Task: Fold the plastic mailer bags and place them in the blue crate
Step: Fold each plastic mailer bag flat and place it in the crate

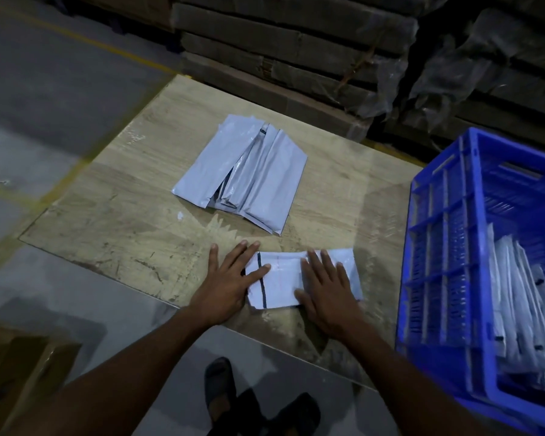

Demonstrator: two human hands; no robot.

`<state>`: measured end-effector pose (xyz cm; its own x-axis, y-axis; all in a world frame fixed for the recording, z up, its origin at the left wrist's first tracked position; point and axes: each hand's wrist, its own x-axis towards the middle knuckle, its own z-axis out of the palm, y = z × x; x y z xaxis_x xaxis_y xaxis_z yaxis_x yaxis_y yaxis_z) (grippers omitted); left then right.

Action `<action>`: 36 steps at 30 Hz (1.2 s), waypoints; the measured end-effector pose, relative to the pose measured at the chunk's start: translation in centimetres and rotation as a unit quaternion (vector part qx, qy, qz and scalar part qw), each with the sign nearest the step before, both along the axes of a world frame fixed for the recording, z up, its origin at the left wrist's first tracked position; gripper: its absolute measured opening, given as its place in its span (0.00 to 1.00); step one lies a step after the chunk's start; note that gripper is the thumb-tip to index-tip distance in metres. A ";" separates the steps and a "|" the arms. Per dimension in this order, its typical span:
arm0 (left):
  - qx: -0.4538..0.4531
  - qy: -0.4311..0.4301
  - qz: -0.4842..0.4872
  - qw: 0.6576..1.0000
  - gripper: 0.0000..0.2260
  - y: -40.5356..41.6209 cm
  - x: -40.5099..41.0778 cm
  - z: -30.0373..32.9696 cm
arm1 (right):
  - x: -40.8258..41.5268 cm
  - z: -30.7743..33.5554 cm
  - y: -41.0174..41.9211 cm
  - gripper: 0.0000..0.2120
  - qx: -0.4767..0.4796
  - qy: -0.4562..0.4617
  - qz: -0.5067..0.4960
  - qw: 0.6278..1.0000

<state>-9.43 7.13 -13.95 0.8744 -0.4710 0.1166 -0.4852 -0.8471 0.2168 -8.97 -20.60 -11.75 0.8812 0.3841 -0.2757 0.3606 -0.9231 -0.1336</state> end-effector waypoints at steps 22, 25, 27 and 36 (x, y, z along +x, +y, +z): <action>-0.014 -0.004 0.027 1.000 0.27 -7.1 -0.7 -1.2 | -2.7 -1.4 3.4 0.30 0.014 -0.119 -0.106 0.987; 0.006 0.007 0.044 0.999 0.27 -7.2 -0.8 -0.9 | -2.8 -1.2 3.1 0.29 0.011 -0.119 -0.132 0.984; 0.016 0.010 0.051 0.999 0.26 -7.3 -0.7 -0.5 | -3.0 -1.2 3.2 0.31 0.012 -0.116 -0.149 0.982; 0.063 0.056 0.146 0.986 0.34 -1.5 -2.2 -0.4 | -3.0 -1.4 2.9 0.34 0.017 -0.105 -0.155 0.982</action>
